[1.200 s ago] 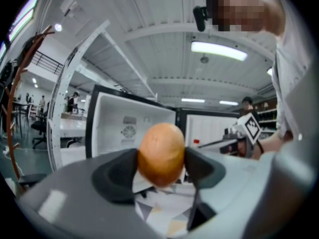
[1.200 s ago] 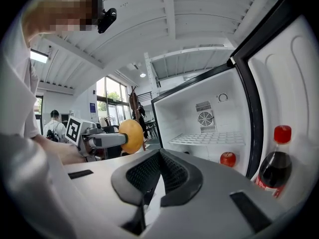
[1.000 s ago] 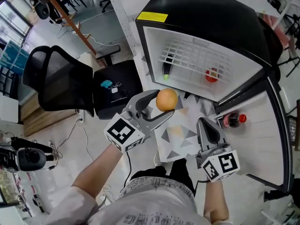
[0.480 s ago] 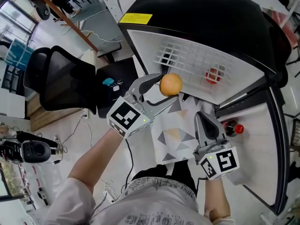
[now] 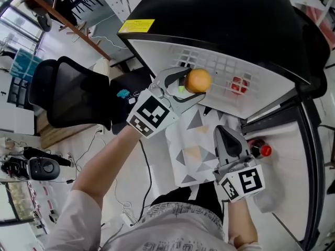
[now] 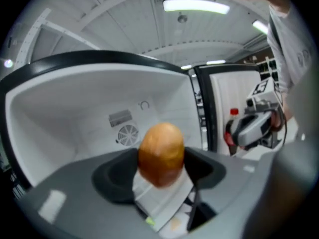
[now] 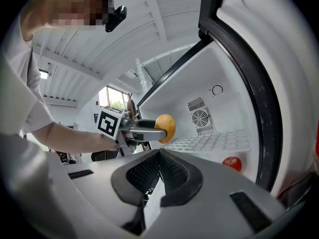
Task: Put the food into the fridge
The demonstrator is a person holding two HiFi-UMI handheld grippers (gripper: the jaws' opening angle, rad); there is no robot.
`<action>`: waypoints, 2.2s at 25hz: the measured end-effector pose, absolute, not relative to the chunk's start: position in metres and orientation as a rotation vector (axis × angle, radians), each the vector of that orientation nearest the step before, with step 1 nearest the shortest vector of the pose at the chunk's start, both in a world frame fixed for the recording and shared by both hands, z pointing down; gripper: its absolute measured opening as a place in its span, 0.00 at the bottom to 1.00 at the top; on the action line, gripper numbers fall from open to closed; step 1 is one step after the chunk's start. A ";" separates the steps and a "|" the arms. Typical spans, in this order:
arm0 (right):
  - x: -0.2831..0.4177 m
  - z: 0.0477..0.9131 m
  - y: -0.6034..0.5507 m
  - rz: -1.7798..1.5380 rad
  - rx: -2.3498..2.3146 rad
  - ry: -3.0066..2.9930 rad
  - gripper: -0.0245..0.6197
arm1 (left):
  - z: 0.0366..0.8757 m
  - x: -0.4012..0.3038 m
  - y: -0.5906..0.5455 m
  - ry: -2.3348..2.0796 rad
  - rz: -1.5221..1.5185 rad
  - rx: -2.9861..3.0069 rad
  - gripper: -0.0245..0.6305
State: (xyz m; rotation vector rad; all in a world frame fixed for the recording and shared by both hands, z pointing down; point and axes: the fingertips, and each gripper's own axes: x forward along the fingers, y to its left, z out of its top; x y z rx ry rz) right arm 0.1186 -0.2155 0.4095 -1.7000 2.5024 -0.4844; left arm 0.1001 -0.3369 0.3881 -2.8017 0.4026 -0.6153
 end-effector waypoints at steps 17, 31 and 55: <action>0.133 0.407 -0.241 -0.421 -1.731 2.422 0.03 | 0.421 0.145 -0.385 0.304 -0.823 -2.524 0.50; 0.136 0.419 -0.241 -0.394 -1.749 2.459 0.03 | 0.446 0.166 -0.420 0.316 -0.939 -2.334 0.50; 0.140 0.420 -0.236 -0.401 -1.750 2.419 0.03 | 0.468 0.179 -0.436 0.233 -1.125 -2.152 0.51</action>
